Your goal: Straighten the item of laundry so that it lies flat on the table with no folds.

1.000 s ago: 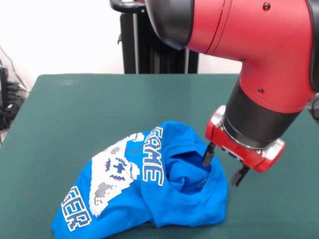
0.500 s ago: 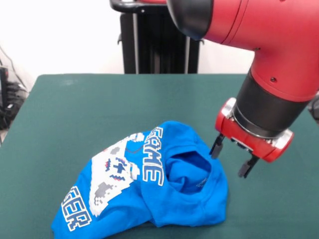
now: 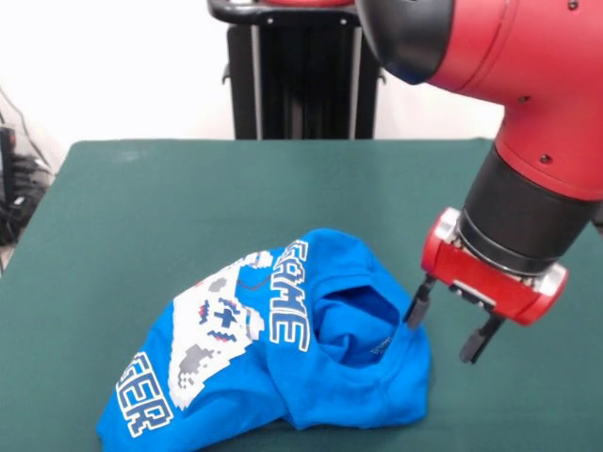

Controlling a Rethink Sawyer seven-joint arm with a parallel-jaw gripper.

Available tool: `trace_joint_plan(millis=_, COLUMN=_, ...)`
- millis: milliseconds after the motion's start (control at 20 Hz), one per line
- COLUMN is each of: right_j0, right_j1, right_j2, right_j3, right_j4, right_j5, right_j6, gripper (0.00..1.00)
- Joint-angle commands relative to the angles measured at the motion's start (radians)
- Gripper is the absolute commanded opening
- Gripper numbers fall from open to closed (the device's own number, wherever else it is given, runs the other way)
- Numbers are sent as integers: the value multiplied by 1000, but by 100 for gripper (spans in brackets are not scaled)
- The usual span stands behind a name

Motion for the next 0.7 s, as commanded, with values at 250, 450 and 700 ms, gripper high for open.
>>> trace_joint_plan(millis=250, right_j0=26, right_j1=7, right_j2=61, right_j3=240, right_j4=-70, right_j5=-155, right_j6=68, gripper=100)
trace_joint_plan(millis=450, right_j0=44, right_j1=17, right_j2=32, right_j3=256, right_j4=-87, right_j5=-150, right_j6=91, gripper=100)
trace_joint_plan(millis=700, right_j0=56, right_j1=25, right_j2=3, right_j3=266, right_j4=-125, right_j5=-131, right_j6=100, gripper=100)
